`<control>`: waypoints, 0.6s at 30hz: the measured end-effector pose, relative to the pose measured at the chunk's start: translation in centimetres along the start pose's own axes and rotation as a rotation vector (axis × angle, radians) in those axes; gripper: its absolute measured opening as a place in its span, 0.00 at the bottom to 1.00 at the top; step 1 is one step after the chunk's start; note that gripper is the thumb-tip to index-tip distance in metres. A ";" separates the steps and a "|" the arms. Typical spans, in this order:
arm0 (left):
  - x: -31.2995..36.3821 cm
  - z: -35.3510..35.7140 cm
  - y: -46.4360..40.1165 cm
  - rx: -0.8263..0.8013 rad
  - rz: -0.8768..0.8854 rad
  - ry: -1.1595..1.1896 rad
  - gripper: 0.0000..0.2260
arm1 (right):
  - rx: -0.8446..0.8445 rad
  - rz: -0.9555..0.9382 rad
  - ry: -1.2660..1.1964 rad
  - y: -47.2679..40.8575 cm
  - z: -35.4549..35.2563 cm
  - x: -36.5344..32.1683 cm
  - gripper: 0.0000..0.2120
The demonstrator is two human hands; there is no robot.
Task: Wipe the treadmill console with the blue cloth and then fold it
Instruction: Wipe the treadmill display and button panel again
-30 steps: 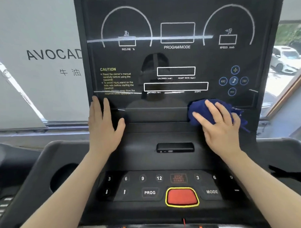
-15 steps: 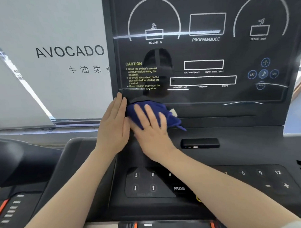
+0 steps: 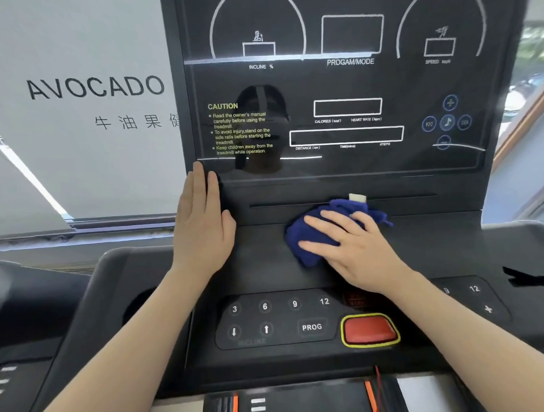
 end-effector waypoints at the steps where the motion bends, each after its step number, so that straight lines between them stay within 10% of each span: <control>1: 0.2 0.1 0.0 0.001 -0.011 -0.003 0.29 | 0.006 0.075 0.000 0.7 -0.3 0.6 0.20; 5: 1.1 0.3 -0.1 0.008 -0.052 0.008 0.29 | 0.084 0.242 -0.043 0.3 -0.2 -0.4 0.20; 18: 5.4 1.2 0.5 0.007 0.072 -0.102 0.28 | 0.007 -0.084 -0.084 -1.7 0.0 0.4 0.19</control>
Point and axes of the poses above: each hand's wrist, its own y-axis away from the middle knuckle, its own z-axis out of the palm, x = y × z, the point moved 1 cm from there along -y, towards the middle knuckle, and after that the axes turned 1 degree about z, right-handed, at the moved point
